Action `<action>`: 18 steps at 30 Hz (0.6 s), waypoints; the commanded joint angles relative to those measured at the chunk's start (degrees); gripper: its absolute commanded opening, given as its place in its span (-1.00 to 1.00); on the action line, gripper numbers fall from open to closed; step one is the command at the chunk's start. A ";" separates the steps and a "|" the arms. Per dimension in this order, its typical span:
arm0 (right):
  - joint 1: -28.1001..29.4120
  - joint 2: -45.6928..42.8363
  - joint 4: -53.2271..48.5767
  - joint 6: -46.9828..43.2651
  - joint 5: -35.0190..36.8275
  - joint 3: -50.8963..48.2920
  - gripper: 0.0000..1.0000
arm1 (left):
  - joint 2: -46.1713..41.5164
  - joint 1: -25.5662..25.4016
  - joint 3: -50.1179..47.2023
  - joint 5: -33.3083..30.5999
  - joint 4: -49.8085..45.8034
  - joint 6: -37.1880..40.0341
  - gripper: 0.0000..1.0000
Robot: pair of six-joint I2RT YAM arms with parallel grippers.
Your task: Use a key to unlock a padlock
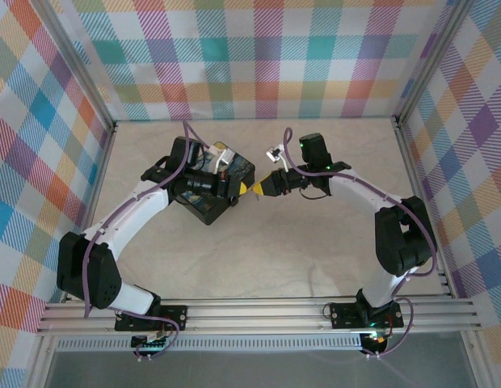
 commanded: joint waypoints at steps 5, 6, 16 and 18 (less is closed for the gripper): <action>0.14 -0.45 2.20 0.74 -2.81 -0.41 -0.36 | -1.61 -0.75 -0.86 1.27 0.17 1.08 -1.00; 0.13 -0.62 2.38 0.83 -2.87 -0.62 -0.37 | -1.61 -0.75 -1.01 1.37 0.44 0.93 -1.00; 0.17 -2.33 7.16 3.44 -7.30 -3.76 -0.68 | -1.38 -0.75 -1.71 0.73 2.13 -0.39 -1.00; 0.16 -2.64 8.42 4.47 -8.08 -4.42 -0.71 | -1.07 -0.74 -1.72 0.57 2.34 -0.53 -1.00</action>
